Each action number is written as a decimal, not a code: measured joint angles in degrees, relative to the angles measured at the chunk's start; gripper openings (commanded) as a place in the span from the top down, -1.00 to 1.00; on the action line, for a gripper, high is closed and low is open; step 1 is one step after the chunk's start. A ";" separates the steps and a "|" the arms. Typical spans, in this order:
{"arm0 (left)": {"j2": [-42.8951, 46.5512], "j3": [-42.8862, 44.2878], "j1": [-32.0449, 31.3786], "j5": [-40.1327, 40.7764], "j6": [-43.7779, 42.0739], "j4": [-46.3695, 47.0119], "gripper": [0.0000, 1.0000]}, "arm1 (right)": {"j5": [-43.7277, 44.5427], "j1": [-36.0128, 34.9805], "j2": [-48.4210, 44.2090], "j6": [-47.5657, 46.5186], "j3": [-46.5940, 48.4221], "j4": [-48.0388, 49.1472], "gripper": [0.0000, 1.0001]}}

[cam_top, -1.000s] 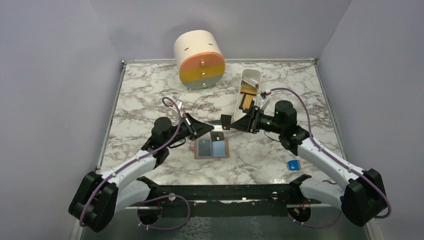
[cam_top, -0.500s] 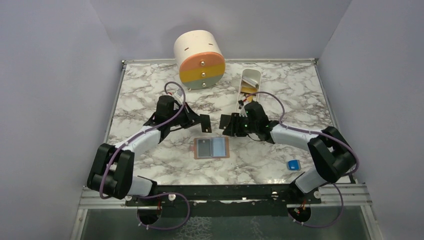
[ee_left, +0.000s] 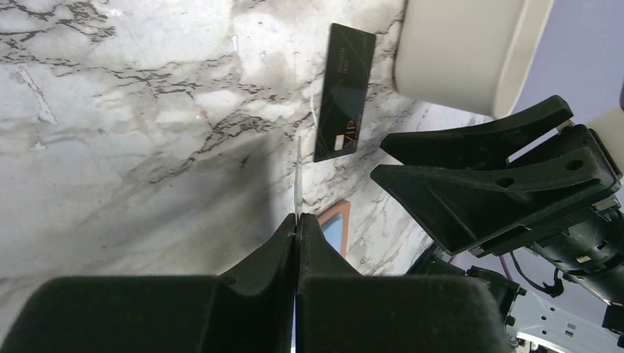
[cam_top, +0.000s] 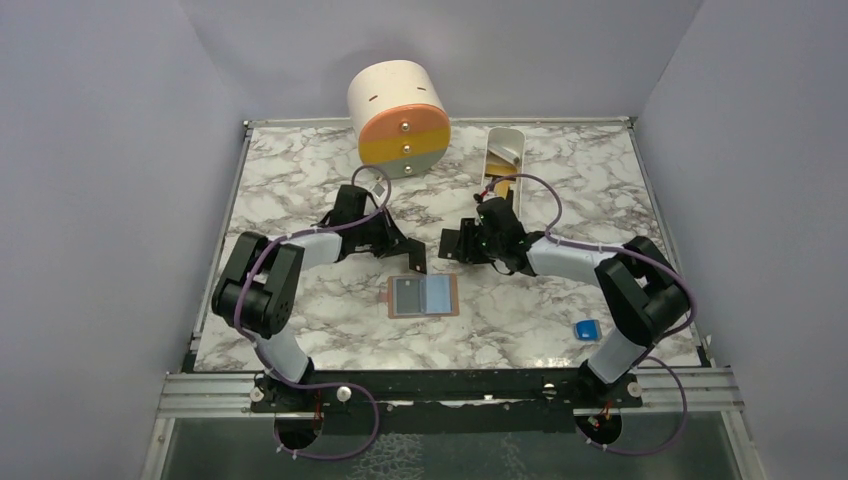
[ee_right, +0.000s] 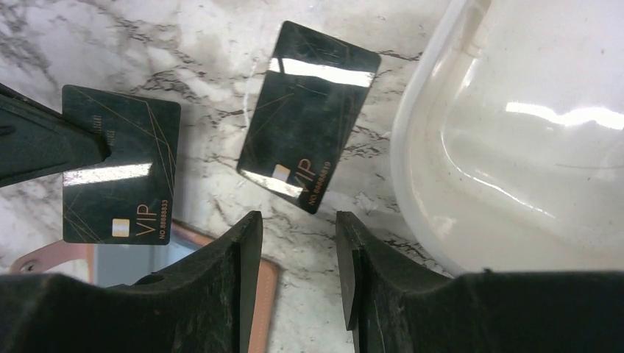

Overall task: Put the credit cards into the card holder
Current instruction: Move the storage box to the center of the board.

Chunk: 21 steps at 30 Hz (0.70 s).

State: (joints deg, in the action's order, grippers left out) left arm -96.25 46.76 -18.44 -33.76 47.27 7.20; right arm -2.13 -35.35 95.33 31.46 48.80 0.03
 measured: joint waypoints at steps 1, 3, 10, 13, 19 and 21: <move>-1.22 0.44 0.00 -0.24 -0.09 -0.07 1.00 | 0.55 0.00 0.48 -0.09 0.00 0.00 0.14; -3.52 1.14 0.00 -0.55 -0.11 -0.04 1.00 | 1.60 0.00 1.62 -0.20 0.13 -0.02 0.11; -8.98 3.50 -0.52 -2.45 1.03 1.49 1.00 | 2.60 0.00 5.01 0.02 2.99 0.55 0.06; -10.32 4.74 -1.64 -2.43 2.01 2.84 1.00 | 2.58 0.00 5.90 0.68 3.56 1.70 0.06; -12.39 5.33 -3.13 -2.27 4.83 5.66 1.00 | 2.19 0.00 6.40 1.81 3.43 3.54 0.08; -12.55 5.35 -3.15 -2.19 5.44 6.19 1.00 | 1.64 0.00 6.40 1.97 3.04 4.35 0.09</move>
State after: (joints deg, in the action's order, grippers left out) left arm -108.79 52.12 -21.58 -35.94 52.71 13.39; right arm -0.49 -35.35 101.73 33.43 51.83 4.38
